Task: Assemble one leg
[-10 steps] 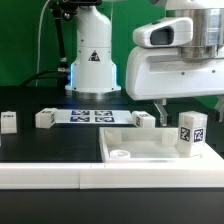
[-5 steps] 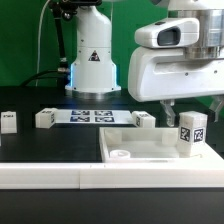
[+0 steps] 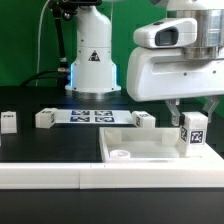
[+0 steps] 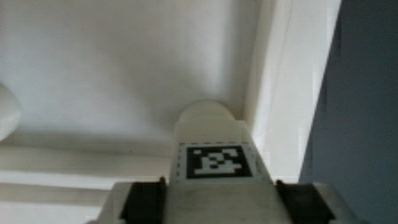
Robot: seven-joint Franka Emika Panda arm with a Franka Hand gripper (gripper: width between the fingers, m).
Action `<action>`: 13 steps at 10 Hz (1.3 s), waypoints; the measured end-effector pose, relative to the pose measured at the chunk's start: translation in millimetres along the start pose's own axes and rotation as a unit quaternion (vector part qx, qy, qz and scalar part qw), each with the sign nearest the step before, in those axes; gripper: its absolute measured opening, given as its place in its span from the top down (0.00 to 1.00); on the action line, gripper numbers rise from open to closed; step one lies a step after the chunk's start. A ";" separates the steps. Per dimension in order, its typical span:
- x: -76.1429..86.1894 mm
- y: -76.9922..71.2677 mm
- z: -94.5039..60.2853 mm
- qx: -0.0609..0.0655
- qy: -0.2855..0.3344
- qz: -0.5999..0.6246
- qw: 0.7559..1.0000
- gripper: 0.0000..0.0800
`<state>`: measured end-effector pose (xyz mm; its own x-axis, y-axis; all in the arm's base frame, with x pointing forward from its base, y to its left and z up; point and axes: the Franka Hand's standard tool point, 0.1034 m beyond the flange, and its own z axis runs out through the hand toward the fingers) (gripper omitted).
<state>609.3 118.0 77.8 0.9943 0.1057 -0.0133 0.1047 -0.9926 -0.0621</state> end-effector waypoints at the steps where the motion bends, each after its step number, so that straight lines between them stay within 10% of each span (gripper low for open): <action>1: 0.5 1.7 -0.5 0.003 0.001 0.054 0.999 0.64; 12: 2.0 -9.2 2.3 0.024 0.008 0.607 0.795 0.63; 13: 1.9 -10.4 2.3 0.026 0.006 0.619 0.785 0.51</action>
Offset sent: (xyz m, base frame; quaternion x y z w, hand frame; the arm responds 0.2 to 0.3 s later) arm -0.0070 0.0080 0.0014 -0.0190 0.0197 0.3133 0.9493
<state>610.1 128.7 76.1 0.3325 -0.9391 -0.0863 -0.9429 -0.3292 -0.0506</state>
